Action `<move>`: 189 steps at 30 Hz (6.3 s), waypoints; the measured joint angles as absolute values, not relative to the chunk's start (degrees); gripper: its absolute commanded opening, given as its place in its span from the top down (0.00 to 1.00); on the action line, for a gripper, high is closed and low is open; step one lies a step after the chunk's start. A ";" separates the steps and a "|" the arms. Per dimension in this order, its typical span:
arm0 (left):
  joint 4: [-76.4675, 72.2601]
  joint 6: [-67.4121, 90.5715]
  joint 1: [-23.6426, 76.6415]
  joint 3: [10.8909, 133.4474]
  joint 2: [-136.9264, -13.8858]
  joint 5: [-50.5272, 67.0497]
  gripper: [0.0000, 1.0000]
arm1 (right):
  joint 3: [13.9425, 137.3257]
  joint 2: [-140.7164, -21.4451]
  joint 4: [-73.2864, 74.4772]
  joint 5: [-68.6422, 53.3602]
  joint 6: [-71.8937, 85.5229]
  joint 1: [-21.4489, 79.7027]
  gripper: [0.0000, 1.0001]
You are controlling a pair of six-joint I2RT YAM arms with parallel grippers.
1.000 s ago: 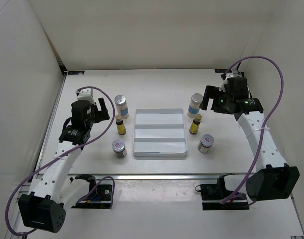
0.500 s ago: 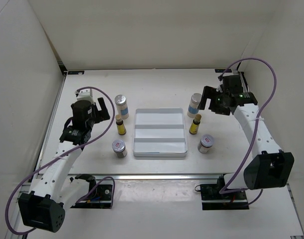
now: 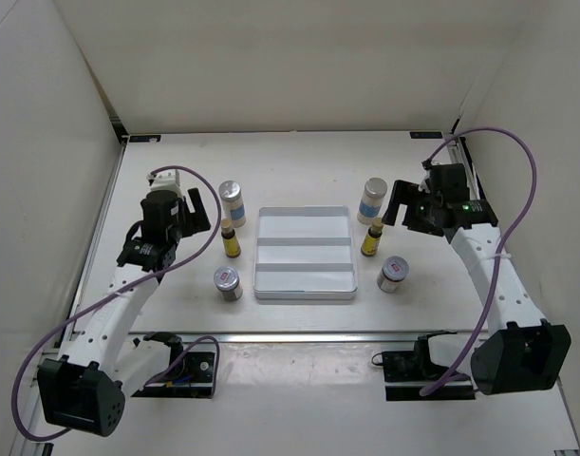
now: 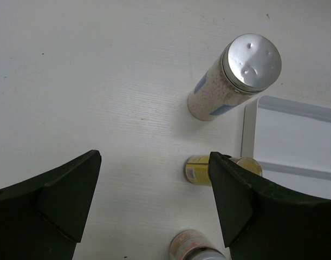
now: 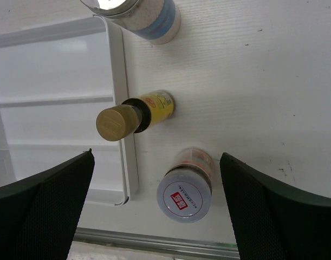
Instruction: Organize the condiment bottles
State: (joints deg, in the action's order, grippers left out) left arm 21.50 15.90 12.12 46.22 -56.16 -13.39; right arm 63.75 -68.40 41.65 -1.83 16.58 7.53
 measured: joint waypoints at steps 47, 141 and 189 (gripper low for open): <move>22.26 17.02 12.56 46.24 -54.92 -15.68 0.00 | 52.36 -75.46 48.01 5.87 25.56 14.92 0.41; 44.18 26.28 23.66 52.23 -52.45 6.52 0.00 | 78.61 -81.06 49.78 15.79 28.27 46.30 0.00; 53.01 33.80 38.70 63.57 -69.04 -8.21 0.54 | 73.36 -71.00 51.27 18.28 28.10 46.24 0.00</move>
